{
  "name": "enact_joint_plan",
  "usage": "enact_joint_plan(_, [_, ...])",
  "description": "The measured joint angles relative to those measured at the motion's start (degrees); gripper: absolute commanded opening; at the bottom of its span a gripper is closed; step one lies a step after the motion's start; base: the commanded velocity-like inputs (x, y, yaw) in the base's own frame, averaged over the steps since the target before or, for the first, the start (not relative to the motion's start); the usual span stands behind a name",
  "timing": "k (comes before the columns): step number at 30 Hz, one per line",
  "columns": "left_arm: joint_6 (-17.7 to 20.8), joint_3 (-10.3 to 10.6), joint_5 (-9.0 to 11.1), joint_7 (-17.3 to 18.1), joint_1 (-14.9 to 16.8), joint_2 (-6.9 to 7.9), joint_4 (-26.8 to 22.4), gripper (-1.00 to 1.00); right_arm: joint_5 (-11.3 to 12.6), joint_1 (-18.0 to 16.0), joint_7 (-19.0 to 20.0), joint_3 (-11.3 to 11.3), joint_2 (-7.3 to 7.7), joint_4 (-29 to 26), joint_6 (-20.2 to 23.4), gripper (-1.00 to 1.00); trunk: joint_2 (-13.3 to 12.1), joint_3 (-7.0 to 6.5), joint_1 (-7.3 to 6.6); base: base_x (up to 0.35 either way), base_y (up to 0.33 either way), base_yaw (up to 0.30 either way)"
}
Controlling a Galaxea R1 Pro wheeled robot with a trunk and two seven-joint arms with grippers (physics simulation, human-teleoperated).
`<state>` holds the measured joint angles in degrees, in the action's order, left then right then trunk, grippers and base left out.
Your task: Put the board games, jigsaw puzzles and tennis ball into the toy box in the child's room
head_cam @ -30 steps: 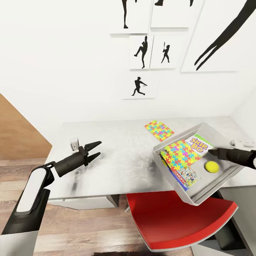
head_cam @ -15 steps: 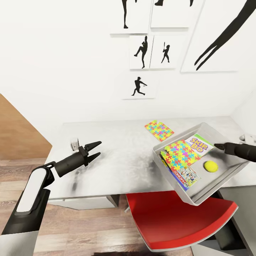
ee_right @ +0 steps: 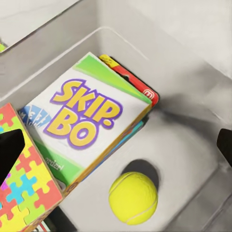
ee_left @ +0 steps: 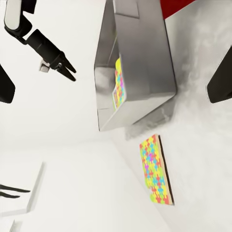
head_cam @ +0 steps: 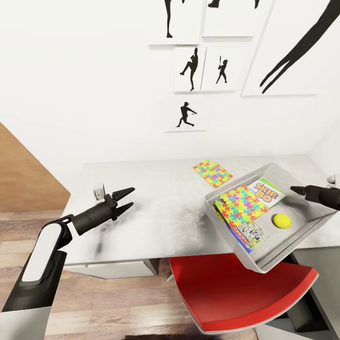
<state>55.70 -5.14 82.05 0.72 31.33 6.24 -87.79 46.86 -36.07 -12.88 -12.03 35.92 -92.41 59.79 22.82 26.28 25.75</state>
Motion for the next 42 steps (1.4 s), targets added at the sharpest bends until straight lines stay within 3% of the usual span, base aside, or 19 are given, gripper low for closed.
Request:
enact_joint_plan(11, [0.0, -0.1, 0.1, 0.0, 0.0, 0.0, 0.0, 1.0, 0.0, -0.4, 0.4, -0.5, 0.06, 0.0, -0.3, 1.0, 0.0, 0.0, 0.0, 0.0, 0.182, 0.0])
enact_joint_plan(18, [0.0, -0.1, 0.1, 0.0, 0.0, 0.0, 0.0, 1.0, 0.1, -3.6, 0.7, -0.6, -0.16, 0.0, -2.4, 1.0, 0.0, -0.09, 0.0, 0.0, 0.053, -0.022])
enact_joint_plan(34, [0.0, 0.0, 0.0, 0.0, 0.0, 0.0, 0.0, 1.0, 0.1, -7.7, 0.8, -0.4, -0.74, 0.0, -3.0, 1.0, 0.0, -1.29, 0.0, 0.0, 0.008, -0.075])
enact_joint_plan(42, [0.0, -0.2, 0.1, 0.0, 0.0, 0.0, 0.0, 1.0, 0.2, -7.8, 0.8, 0.0, -1.31, 0.0, -3.0, 1.0, 0.0, -1.99, 0.0, 0.0, 0.001, -0.08])
